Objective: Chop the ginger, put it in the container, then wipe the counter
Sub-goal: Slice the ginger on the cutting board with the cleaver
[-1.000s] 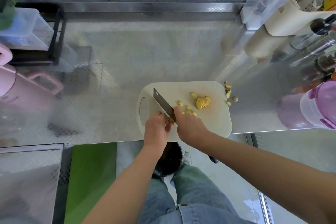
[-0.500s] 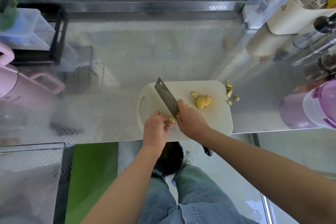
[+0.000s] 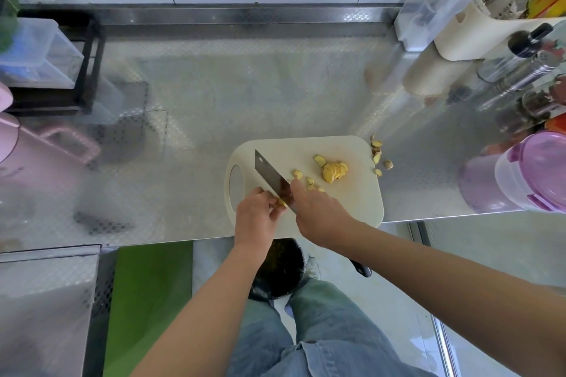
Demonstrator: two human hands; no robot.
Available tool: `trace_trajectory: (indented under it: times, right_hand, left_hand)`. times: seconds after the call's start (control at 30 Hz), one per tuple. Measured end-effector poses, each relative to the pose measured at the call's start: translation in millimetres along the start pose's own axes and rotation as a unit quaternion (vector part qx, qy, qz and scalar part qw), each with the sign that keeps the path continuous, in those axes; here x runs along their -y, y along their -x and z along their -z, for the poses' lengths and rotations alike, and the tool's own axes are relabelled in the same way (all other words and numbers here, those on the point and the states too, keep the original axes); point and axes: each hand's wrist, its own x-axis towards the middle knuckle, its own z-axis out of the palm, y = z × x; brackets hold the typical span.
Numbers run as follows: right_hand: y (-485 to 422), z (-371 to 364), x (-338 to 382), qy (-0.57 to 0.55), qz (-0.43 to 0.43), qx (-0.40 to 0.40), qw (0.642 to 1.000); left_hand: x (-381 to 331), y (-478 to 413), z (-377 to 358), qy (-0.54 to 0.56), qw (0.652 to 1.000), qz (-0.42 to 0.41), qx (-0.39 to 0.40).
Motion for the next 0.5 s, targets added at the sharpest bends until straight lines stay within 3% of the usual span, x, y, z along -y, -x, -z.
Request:
trace_trajectory:
  times: [0.5]
  right_hand:
    - [-16.3,-18.6,1.4,0.001,0.003,-0.012,1.000]
  left_hand:
    - [-1.8,-0.9,0.9,-0.021,0.999,-0.026,-0.003]
